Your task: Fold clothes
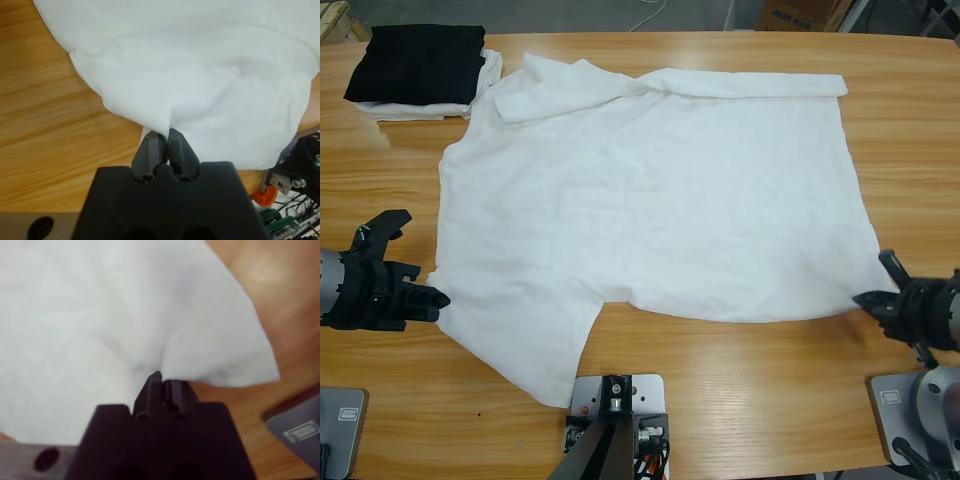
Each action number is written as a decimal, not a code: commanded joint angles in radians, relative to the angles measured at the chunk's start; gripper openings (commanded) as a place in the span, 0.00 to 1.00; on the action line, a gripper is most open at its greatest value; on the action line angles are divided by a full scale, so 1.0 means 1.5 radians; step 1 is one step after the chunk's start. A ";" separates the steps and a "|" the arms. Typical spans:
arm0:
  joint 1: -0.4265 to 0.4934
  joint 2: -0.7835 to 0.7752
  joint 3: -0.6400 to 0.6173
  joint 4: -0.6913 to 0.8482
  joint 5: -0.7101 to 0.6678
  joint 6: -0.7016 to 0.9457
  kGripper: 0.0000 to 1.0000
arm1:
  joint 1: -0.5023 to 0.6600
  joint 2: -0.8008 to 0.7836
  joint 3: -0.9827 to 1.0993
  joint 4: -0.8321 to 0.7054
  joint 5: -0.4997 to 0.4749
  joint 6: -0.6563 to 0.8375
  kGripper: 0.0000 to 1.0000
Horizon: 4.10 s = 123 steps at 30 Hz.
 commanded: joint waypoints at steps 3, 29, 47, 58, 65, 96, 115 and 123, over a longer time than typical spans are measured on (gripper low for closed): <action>0.044 0.018 -0.097 0.045 0.023 0.010 0.00 | -0.060 0.067 -0.058 -0.082 -0.030 -0.206 0.00; 0.185 0.212 -0.387 0.085 0.017 0.065 0.00 | -0.455 0.258 -0.212 -0.198 0.125 -0.556 0.00; 0.180 0.260 -0.426 0.085 0.023 0.066 0.00 | -0.489 0.313 -0.241 -0.144 0.116 -0.602 0.00; 0.176 0.277 -0.431 0.089 0.062 0.040 0.00 | -0.498 0.283 -0.275 -0.101 0.072 -0.653 1.00; 0.182 0.293 -0.484 0.081 0.144 0.027 0.84 | -0.490 0.200 -0.265 -0.079 0.073 -0.652 1.00; -0.026 0.298 -0.272 -0.035 0.150 0.060 0.72 | -0.517 0.231 -0.249 -0.001 0.221 -0.870 0.00; 0.008 0.375 -0.329 -0.025 0.137 0.054 0.60 | -0.542 0.410 -0.321 -0.060 0.254 -0.893 0.00; 0.010 0.375 -0.331 -0.025 0.137 0.043 0.53 | -0.588 0.486 -0.380 -0.073 0.257 -0.908 0.00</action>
